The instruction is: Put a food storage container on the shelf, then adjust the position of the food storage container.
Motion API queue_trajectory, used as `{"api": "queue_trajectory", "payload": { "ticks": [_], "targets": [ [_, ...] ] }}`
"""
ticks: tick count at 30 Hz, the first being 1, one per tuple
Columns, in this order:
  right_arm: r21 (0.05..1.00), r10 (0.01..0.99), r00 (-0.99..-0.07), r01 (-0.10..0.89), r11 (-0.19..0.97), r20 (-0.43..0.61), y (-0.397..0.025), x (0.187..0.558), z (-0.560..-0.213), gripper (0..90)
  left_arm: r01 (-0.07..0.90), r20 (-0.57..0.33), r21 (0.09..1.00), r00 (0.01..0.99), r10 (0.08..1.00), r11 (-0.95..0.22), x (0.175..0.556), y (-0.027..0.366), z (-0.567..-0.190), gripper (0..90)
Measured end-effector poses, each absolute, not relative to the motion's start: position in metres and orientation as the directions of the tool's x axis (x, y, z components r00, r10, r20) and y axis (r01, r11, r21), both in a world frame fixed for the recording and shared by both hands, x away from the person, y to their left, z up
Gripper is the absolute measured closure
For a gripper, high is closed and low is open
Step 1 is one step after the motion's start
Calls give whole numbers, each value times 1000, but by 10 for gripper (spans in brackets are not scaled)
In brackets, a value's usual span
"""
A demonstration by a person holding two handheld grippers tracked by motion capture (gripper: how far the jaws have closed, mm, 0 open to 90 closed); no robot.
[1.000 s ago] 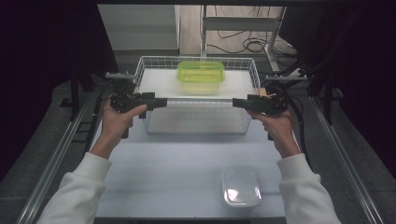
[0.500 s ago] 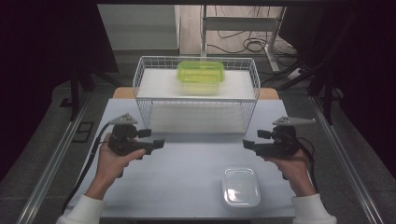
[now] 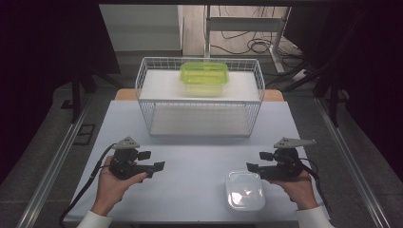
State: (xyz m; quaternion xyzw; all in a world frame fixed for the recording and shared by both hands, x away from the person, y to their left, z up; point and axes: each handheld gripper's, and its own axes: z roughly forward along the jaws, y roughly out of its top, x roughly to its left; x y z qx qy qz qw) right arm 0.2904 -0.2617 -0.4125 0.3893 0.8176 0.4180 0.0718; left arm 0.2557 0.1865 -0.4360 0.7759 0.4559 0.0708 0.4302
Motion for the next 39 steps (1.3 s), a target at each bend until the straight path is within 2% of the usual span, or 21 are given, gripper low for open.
{"api": "queue_trajectory", "payload": {
  "ticks": [8,18,27,36,39],
  "targets": [
    [734,702,-682,582,350,206,-262,291,-413,287,655,-281,727,561,779,-209,255,191,-440,270],
    [698,714,-677,598,395,176,-266,288,-419,373,670,-295,709,563,772,-218,260,185,-448,257],
    [639,727,-651,658,398,218,-283,274,-430,488,684,-298,689,570,766,-241,270,183,-455,257],
    [588,738,-645,681,436,200,-292,258,-440,594,693,-308,675,577,756,-254,271,179,-459,255],
    [568,742,-645,685,456,183,-297,248,-443,697,691,-302,675,578,758,-258,270,179,-459,254]
  ]
}}
